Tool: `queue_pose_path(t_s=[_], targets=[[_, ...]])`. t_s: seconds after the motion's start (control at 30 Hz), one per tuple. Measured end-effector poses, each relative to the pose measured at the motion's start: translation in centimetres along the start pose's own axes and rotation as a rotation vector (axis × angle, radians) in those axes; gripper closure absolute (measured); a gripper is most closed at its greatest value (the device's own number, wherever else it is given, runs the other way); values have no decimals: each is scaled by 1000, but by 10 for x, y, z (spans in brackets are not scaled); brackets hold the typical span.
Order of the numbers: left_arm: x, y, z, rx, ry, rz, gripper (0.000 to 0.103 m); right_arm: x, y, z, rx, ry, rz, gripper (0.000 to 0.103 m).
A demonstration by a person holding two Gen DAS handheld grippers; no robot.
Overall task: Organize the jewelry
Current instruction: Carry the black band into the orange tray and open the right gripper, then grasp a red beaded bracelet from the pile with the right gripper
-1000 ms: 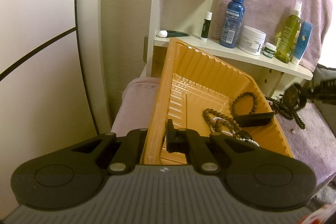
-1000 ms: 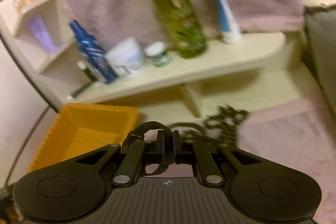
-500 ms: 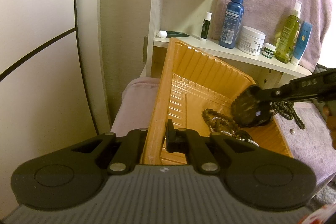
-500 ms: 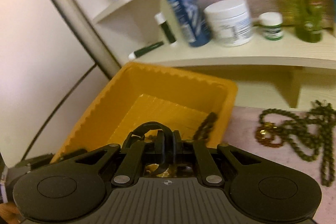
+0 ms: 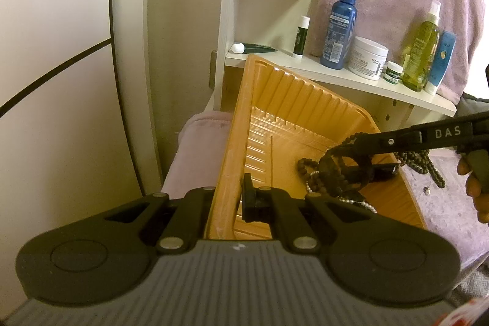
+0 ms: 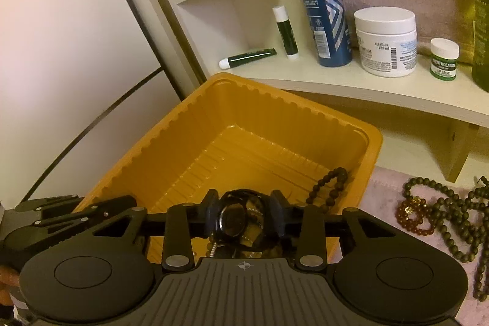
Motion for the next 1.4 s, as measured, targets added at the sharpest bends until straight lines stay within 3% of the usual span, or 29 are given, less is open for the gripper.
queue_pose_path(t_s=[0.3,0.7,0.97,1.2,1.4], targets=[[0,-1,-1,1,-1,-3,99,-15,5,22,-34,16,-48,63],[0,-2,-1,1,-1,-3,99,-68,23,66,-96,92,-165,62],[0,-1,-1,2,0,-6,99,-107,43,96,-115,161,-283,54],[1,-1,-1,1,-1,-5,99,-120,58,97,-65,241,-219,54],[2,-1,-2,5,1,-4,99,-116,56,80,-36,250,-119,54]])
Point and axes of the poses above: each gripper's, at about its wrist camera, not at the fingertips, and z roughly against the way its jaws point, x to its left, y to its underside, the point moved 9 cm from there along -z, roughly the way its jaws point, and after that the axes turned 4 degrees about x, right-handed, at the moved point
